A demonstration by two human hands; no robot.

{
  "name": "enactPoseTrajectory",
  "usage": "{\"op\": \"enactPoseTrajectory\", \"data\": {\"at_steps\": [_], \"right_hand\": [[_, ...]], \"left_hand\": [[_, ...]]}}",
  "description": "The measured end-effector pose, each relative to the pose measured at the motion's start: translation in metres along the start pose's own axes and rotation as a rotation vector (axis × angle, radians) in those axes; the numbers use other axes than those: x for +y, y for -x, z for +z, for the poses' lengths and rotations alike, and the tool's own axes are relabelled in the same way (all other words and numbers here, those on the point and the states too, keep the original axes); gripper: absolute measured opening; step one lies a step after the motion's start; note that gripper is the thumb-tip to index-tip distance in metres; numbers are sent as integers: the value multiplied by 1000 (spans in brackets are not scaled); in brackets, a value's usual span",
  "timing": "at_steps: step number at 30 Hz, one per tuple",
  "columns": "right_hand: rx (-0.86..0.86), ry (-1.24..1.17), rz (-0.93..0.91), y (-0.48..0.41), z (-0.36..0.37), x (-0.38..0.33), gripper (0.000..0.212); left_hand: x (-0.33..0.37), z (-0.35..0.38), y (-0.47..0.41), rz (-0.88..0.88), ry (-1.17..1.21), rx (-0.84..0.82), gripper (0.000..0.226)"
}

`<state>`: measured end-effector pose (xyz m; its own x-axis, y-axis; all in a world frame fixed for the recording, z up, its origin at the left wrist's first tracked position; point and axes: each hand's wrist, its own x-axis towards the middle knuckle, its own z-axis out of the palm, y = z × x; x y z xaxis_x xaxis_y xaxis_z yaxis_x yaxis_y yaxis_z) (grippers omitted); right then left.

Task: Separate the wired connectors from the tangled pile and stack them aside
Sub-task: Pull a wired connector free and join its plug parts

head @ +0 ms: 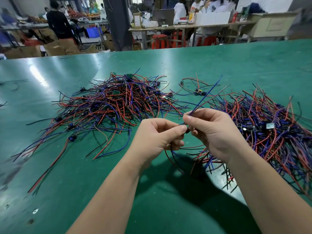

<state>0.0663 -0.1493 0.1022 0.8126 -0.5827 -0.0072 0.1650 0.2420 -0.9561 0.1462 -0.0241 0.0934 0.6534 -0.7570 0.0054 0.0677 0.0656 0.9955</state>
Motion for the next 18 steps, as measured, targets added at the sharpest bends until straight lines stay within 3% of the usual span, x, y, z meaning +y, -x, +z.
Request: {"op": "enactPoseTrajectory", "data": {"at_steps": [5, 8, 15, 18], "right_hand": [[190, -168, -52, -7, -15, -17, 5], [289, -261, -63, -10, -27, -24, 10], [354, -474, 20, -17, -39, -27, 29], [333, -489, 60, -21, -49, -28, 29]], "left_hand": [[4, -7, 6, -109, -77, -258, 13], [5, -7, 9, -160, -98, -393, 6], [2, -11, 12, -213, 73, -628, 23], [3, -8, 11, -122, 203, -629, 12]]}}
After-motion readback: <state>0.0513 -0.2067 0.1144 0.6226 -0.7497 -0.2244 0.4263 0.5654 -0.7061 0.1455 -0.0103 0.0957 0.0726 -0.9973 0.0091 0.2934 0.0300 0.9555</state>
